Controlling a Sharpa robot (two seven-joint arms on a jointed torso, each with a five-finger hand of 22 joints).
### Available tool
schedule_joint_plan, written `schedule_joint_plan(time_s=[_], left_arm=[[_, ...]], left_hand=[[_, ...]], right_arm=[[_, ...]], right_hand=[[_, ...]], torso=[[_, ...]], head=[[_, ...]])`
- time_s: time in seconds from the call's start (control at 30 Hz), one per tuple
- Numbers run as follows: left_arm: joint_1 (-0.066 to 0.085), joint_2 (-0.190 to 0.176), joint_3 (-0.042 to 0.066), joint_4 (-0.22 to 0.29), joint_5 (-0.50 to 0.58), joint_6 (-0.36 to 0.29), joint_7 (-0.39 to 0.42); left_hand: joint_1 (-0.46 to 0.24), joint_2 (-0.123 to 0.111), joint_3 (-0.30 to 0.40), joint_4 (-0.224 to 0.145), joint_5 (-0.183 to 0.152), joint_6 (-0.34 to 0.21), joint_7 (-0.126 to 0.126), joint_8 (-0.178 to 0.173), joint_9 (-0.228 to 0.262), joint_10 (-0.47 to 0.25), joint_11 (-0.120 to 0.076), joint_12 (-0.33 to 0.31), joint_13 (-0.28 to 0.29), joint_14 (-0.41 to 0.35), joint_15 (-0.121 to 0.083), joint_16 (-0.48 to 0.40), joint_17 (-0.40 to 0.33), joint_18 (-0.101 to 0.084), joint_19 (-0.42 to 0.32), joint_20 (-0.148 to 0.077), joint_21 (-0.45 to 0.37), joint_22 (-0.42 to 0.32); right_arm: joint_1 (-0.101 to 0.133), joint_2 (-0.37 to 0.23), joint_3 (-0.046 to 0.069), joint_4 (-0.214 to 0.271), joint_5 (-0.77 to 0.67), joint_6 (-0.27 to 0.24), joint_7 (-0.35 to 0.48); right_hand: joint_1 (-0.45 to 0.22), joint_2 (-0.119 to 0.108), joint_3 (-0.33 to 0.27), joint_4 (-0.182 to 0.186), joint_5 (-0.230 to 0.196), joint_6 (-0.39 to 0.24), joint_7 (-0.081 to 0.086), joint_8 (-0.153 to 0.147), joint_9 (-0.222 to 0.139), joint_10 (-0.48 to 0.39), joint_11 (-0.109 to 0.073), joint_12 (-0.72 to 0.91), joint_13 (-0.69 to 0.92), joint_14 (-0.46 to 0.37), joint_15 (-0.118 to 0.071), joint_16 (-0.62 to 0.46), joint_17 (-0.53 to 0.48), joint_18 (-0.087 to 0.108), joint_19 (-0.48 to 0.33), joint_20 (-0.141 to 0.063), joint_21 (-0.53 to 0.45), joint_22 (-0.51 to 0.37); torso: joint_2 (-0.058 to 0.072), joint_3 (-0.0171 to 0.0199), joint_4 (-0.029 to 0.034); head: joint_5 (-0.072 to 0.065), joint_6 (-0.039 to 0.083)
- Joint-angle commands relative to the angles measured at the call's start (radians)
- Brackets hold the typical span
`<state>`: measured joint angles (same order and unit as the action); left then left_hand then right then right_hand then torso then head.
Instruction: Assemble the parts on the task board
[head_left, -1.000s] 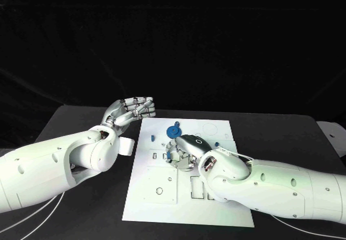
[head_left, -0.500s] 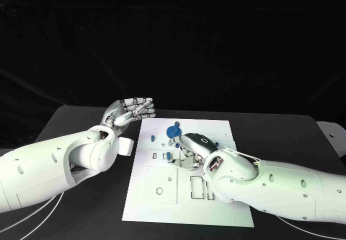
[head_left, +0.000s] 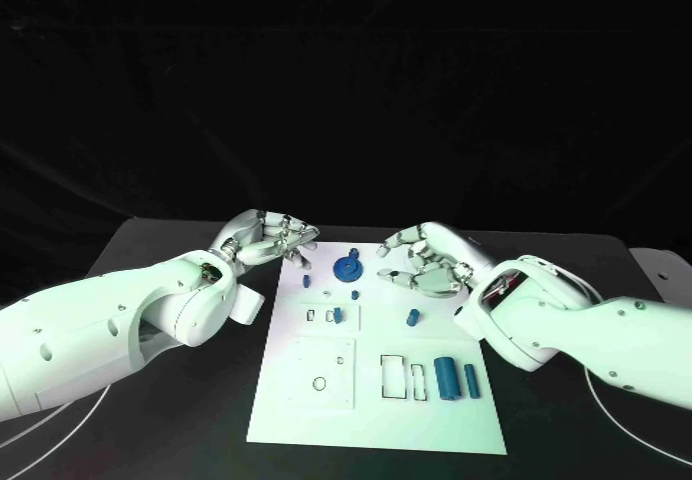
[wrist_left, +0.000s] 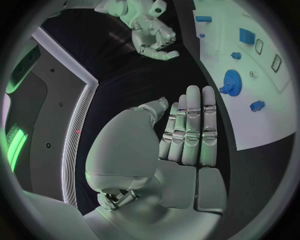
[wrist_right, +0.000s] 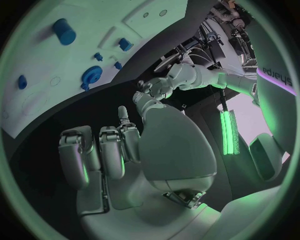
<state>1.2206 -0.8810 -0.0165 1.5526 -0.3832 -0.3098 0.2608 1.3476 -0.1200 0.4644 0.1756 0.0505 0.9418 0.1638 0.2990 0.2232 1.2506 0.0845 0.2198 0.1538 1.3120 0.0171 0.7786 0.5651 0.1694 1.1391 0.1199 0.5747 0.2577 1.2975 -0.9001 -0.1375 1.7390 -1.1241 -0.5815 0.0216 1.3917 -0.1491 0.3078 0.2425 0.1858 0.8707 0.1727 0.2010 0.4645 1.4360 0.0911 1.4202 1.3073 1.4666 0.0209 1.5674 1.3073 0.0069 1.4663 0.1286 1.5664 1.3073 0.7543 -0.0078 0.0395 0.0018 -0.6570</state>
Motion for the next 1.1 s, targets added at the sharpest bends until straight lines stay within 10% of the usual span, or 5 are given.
schedule_joint_plan(time_s=[0.03, 0.13, 0.2, 0.43, 1.1], left_arm=[[0.008, 0.005, 0.001, 0.010, -0.235, 0.111, -0.203], [0.029, 0.015, 0.001, 0.008, -0.318, 0.172, -0.322], [0.044, 0.025, 0.001, 0.006, -0.368, 0.215, -0.395], [0.081, 0.066, 0.000, -0.013, -0.483, 0.355, -0.619], [0.117, 0.219, -0.025, -0.145, -0.610, 0.504, -0.763]], left_hand=[[-0.051, 0.020, -0.012, 0.045, 0.001, -0.012, -0.012, 0.033, 0.032, 0.006, -0.012, 0.077, 0.064, 0.090, -0.015, 0.312, 0.327, 0.011, 0.054, -0.024, 0.103, 0.059], [-0.104, -0.003, -0.058, 0.104, 0.002, -0.069, -0.015, 0.127, 0.109, -0.081, -0.018, 0.263, 0.225, 0.132, -0.020, 0.572, 0.640, 0.010, 0.053, -0.036, 0.258, 0.161], [-0.138, -0.011, -0.080, 0.113, 0.001, -0.109, -0.027, 0.226, 0.185, -0.161, -0.022, 0.446, 0.373, 0.172, -0.028, 0.668, 0.782, -0.038, 0.161, -0.039, 0.553, 0.537], [-0.176, 0.002, -0.074, 0.115, 0.001, -0.127, -0.055, 0.363, 0.289, -0.162, -0.050, 0.671, 0.548, 0.238, -0.049, 0.759, 0.944, -0.082, 0.256, -0.058, 0.765, 0.849], [-0.281, -0.011, -0.112, 0.118, 0.000, -0.140, -0.075, 0.450, 0.372, -0.056, -0.068, 0.916, 0.819, 0.256, -0.064, 0.788, 0.997, -0.106, 0.298, -0.073, 0.854, 0.995]], right_arm=[[0.011, -0.029, 0.000, 0.000, 0.194, 0.031, 0.084], [0.020, -0.060, 0.001, -0.007, 0.250, 0.042, 0.089], [0.024, -0.077, 0.001, -0.011, 0.270, 0.045, 0.089], [0.031, -0.106, 0.001, -0.032, 0.297, 0.059, 0.083], [0.033, -0.094, 0.001, -0.090, 0.332, -0.024, 0.111]], right_hand=[[-0.014, -0.004, -0.001, 0.011, 0.005, 0.007, -0.003, 0.008, 0.002, -0.001, -0.005, -0.002, 0.137, 0.100, -0.007, -0.002, 0.248, -0.007, 0.105, -0.008, 0.004, 0.263], [-0.020, -0.003, -0.003, 0.016, 0.005, 0.006, -0.004, 0.011, 0.003, 0.000, -0.005, 0.000, 0.137, 0.101, -0.007, -0.002, 0.250, -0.007, 0.105, -0.009, 0.004, 0.263], [-0.022, -0.004, -0.004, 0.018, 0.005, 0.006, -0.004, 0.012, 0.003, 0.000, -0.005, 0.000, 0.138, 0.100, -0.007, -0.002, 0.249, -0.007, 0.105, -0.009, 0.004, 0.263], [-0.022, -0.007, -0.005, 0.018, 0.008, 0.003, -0.004, 0.014, 0.004, 0.001, -0.006, 0.001, 0.138, 0.101, -0.008, -0.002, 0.250, -0.007, 0.105, -0.010, 0.004, 0.263], [-0.009, -0.025, 0.000, 0.028, 0.031, -0.048, -0.001, 0.029, 0.005, -0.139, -0.005, -0.167, -0.001, 0.058, -0.010, -0.070, 0.110, 0.041, -0.003, -0.013, -0.181, 0.147]], torso=[[-0.013, 0.0024, 0.0014], [-0.019, 0.0038, 0.0021], [-0.022, 0.0050, 0.0045], [-0.029, 0.0075, 0.0074], [-0.025, 0.0080, 0.0063]], head=[[-0.007, -0.004], [-0.001, -0.009], [-0.001, -0.014], [-0.006, -0.019], [0.003, -0.035]])
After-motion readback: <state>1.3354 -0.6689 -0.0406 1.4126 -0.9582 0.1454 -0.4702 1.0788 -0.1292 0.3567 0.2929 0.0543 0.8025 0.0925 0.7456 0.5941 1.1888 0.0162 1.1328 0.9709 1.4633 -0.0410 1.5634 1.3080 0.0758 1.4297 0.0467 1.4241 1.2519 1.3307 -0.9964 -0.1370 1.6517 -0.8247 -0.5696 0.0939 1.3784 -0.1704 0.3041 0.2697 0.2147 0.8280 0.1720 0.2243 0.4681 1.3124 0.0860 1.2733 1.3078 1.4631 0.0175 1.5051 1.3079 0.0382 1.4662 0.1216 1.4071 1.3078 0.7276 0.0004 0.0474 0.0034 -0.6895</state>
